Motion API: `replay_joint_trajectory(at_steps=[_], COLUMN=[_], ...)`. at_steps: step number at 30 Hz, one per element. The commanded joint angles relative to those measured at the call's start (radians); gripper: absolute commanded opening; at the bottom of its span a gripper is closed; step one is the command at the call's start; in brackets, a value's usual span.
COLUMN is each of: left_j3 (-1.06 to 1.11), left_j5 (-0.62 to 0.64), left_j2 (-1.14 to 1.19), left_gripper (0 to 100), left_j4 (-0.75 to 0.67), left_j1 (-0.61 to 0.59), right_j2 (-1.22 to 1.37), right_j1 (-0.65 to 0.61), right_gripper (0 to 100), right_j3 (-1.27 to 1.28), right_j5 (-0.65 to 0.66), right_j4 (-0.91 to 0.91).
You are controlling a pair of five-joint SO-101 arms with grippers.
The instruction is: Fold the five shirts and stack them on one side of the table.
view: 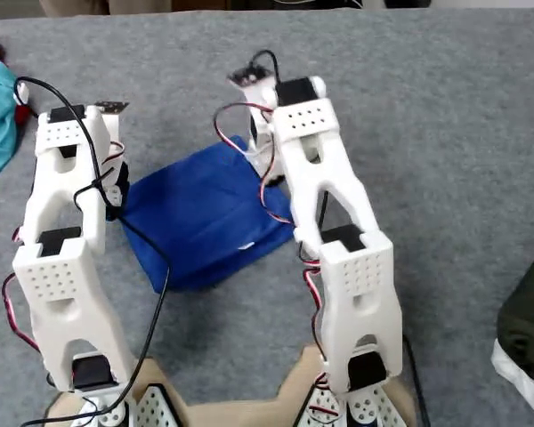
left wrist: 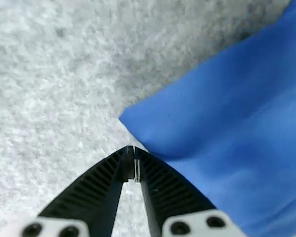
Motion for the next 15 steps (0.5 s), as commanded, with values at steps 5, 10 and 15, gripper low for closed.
replay_joint_trajectory(at_steps=[5,10,15], left_j3=[-0.226,-0.224,-0.038], left_j5=[-0.064,-0.071,-0.106], left_j2=[-0.019,-0.097,-0.381], left_gripper=[2,2,2], left_j4=[0.166,0.18,0.18], left_j1=[-0.015,-0.025,-0.012], right_j2=[-0.07,-0.32,-0.588], right_j1=[0.027,0.047,0.038], right_gripper=[0.5,0.5,0.5], right_j3=[-0.111,0.137,0.446], right_j5=[-0.13,-0.183,-0.187], right_j4=[0.038,0.038,0.037])
